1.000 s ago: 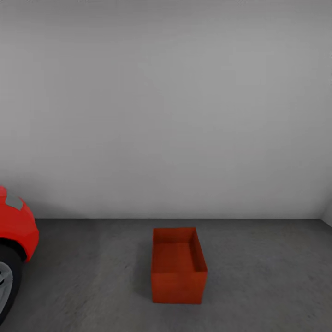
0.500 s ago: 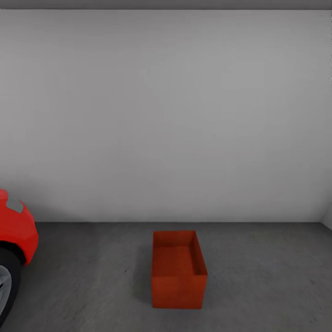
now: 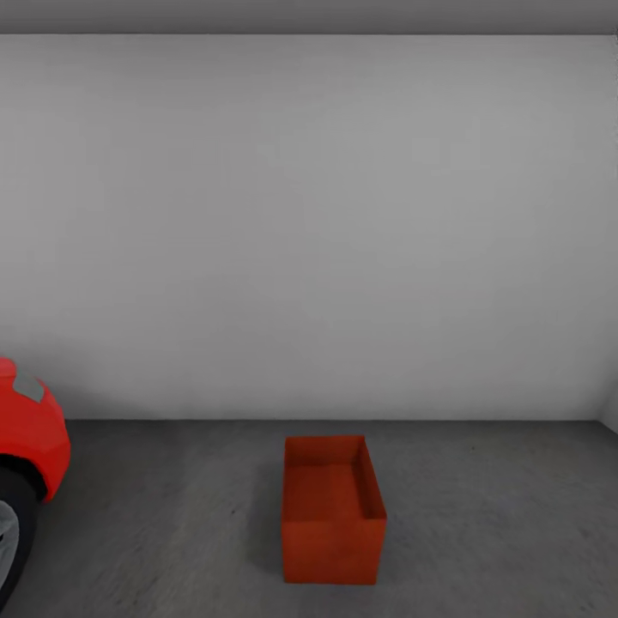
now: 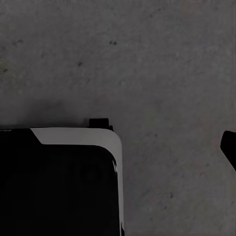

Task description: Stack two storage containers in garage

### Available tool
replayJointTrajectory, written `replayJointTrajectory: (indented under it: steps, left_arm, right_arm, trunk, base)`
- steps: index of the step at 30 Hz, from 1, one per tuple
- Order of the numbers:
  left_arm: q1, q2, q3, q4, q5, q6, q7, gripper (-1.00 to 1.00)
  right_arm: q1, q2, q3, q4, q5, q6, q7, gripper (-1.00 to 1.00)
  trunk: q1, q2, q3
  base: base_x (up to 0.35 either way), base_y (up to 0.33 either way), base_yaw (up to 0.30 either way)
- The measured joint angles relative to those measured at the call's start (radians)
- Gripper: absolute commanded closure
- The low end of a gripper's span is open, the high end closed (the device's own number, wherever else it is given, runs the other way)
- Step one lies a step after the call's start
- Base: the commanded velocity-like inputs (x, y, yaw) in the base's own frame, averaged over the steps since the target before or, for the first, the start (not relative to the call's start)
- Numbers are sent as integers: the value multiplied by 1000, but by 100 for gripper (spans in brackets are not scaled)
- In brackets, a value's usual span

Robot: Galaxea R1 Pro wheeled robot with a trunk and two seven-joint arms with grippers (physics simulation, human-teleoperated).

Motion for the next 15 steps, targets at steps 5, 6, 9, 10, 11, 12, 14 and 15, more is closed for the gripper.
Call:
replayJointTrajectory:
  steps: [5,6,9,10,11,12,14,15]
  left_arm:
    - [0,3,1,0,26,1,1,-100]
    - [0,3,1,0,33,1,1,-100]
    - [0,3,1,0,73,2,0,-100]
    - [0,3,1,0,75,2,0,-100]
    - [0,3,1,0,79,2,0,-100]
    - [0,3,1,0,81,2,0,-100]
    - [0,3,1,0,83,2,0,-100]
    - [0,3,1,0,84,2,-1,-100]
  right_arm:
    - [0,0,0,0,0,0,0,-100]
    - [0,0,0,0,0,0,0,-100]
    - [0,0,0,0,0,0,0,-100]
    - [0,0,0,0,0,0,0,-100]
    - [0,0,0,0,0,0,0,-100]
    - [0,0,0,0,0,0,0,-100]
    - [0,0,0,0,0,0,0,-100]
    - [0,0,0,0,0,0,0,-100]
  trunk:
    - [0,0,8]
    - [0,0,10]
    - [0,0,15]
    - [0,0,17]
    - [0,0,18]
    - [0,0,20]
    - [0,0,23]
    - [0,0,25]
  base:
    - [0,0,0]
    - [0,0,0]
    - [0,0,0]
    - [0,0,0]
    - [0,0,0]
    - [0,0,0]
    - [0,0,0]
    - [0,0,0]
